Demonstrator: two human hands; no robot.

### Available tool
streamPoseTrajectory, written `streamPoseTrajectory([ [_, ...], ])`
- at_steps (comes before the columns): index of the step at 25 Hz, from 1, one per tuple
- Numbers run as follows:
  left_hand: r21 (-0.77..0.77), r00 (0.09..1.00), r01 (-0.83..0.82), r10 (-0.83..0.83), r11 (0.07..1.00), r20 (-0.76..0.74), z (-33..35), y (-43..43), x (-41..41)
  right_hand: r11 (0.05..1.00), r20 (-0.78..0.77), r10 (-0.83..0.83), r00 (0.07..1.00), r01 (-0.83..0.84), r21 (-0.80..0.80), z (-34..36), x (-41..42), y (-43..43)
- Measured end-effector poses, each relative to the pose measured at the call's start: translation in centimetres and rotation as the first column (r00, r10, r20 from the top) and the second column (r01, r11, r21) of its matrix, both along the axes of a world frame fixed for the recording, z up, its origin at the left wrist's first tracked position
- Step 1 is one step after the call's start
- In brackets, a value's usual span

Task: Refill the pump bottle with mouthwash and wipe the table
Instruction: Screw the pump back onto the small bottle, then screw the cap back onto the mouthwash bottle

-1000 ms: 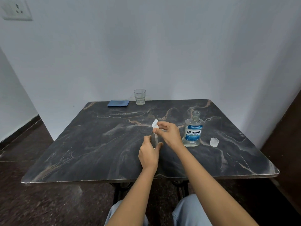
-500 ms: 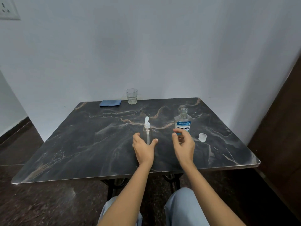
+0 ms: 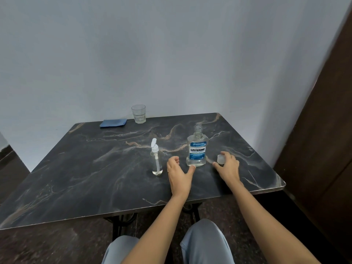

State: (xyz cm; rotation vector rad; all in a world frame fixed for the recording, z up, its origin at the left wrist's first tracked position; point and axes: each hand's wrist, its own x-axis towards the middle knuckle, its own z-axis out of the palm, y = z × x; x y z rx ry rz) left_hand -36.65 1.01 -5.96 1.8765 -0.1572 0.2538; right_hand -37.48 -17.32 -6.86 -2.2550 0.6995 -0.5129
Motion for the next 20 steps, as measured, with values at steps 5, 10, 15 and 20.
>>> streamPoseTrajectory([
  [5,-0.034,0.991,0.129,-0.13,0.991,-0.031,0.7,-1.4,1.8,0.989,0.212,-0.026,0.977,-0.005,0.145,0.3,0.4,-0.6],
  [10,-0.117,0.966,0.226,-0.239,0.967,-0.104,0.6,-2.4,4.2,0.934,0.444,0.009,0.896,-0.166,0.316,7.4,0.3,-0.6],
  [15,-0.06,0.961,0.235,-0.241,0.97,-0.134,-1.0,-3.2,4.6,0.876,0.218,0.483,0.848,-0.472,-0.101,14.1,1.3,-0.7],
  [20,-0.002,0.978,0.206,-0.206,0.979,-0.045,-1.8,-3.5,4.4,0.735,-0.056,0.612,0.789,-0.593,-0.33,16.2,3.7,-0.1],
])
